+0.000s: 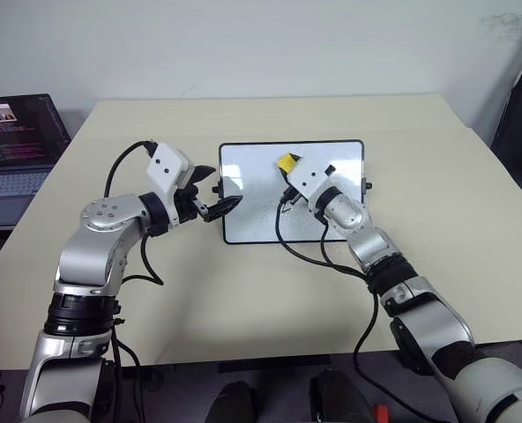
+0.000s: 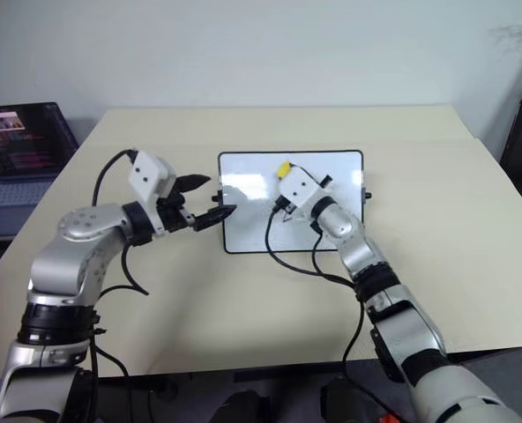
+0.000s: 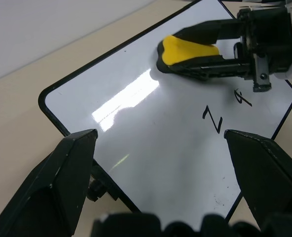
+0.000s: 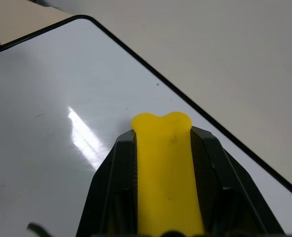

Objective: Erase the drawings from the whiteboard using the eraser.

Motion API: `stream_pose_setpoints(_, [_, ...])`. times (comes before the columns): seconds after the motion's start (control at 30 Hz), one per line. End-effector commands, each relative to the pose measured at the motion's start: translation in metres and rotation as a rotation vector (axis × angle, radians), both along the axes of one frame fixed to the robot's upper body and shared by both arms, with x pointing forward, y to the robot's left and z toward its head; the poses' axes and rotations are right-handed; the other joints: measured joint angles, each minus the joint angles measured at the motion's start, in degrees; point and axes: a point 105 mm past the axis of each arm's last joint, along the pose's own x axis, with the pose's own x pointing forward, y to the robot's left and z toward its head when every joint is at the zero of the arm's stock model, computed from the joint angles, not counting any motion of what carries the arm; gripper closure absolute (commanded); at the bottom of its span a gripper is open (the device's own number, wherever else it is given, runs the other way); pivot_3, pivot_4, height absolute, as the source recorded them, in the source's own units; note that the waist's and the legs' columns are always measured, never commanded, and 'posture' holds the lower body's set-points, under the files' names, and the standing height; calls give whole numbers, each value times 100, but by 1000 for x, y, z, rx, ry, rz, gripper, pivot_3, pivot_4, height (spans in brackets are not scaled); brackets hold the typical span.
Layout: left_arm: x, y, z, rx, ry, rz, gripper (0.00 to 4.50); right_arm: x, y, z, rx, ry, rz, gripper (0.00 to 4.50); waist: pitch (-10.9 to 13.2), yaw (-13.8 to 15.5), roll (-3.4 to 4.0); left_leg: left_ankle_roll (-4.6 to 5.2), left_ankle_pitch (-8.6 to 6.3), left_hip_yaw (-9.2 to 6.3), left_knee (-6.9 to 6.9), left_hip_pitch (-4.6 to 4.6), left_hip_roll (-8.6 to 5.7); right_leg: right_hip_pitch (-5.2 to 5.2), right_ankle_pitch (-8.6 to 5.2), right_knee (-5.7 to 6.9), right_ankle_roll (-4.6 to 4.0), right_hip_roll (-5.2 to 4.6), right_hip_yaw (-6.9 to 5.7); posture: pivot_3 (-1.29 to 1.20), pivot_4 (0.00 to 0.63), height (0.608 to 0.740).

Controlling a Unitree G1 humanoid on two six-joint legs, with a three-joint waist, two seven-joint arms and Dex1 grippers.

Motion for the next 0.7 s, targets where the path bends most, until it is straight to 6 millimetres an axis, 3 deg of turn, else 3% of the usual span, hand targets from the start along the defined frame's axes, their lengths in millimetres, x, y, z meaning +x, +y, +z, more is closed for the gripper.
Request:
stream_pose_setpoints(0.03, [-4,-1,15,3,-58,-11,0,-1,-16,-51,-114,182,-43,3359,-6,-1,-4,6,-3,0,0,1,0,0,0,1,0,0,0,0,150,740])
stream_pose_setpoints(0.2, [-4,-2,14,2,-57,-16,0,3,-29,-49,-33,253,-107,3360,-8,2,-5,14,-4,-3,0,10,0,7,8,5,-6,1,-2,0,150,740])
stream_pose_setpoints(0.37, [-4,-1,12,3,-52,-11,0,-2,-32,-29,35,225,-83,3360,-8,72,-6,18,2,-26,1,12,-1,25,17,0,-8,1,-4,0,150,740])
stream_pose_setpoints(0.6, [-6,6,2,5,-16,9,0,-39,-15,34,248,108,111,3365,0,95,-3,10,7,-30,-1,-20,-1,-9,17,-6,-8,1,-4,0,150,740])
stream_pose_setpoints(0.7, [-11,9,-7,19,19,0,0,-56,-13,41,277,114,175,3371,1,51,-2,-2,13,-27,-11,-28,1,-20,14,-18,-7,2,-4,0,150,740])
